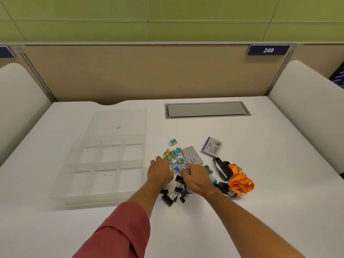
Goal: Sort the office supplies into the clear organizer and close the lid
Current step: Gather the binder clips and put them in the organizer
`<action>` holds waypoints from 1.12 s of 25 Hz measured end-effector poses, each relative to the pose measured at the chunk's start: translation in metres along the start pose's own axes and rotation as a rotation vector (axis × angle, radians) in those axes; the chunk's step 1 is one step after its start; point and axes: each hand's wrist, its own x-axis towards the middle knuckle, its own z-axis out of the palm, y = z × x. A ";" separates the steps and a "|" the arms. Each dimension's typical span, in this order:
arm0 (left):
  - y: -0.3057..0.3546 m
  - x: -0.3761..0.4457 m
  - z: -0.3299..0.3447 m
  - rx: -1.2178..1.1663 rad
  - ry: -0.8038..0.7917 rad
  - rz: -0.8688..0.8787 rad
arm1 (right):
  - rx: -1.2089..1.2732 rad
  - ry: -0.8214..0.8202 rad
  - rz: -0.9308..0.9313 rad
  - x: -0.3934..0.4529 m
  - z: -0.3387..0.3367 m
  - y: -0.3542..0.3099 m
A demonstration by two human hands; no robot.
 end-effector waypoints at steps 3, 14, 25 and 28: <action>0.000 -0.004 -0.011 -0.068 0.076 0.029 | -0.035 -0.013 -0.005 0.001 0.006 -0.005; -0.020 -0.028 -0.012 0.069 -0.024 0.226 | -0.447 -0.148 -0.038 0.001 0.002 0.008; -0.025 -0.062 0.005 -0.074 -0.113 0.188 | -0.577 -0.166 -0.379 0.009 -0.001 0.009; -0.033 -0.076 0.014 -0.036 -0.147 0.193 | -0.604 -0.183 -0.417 0.011 0.000 0.010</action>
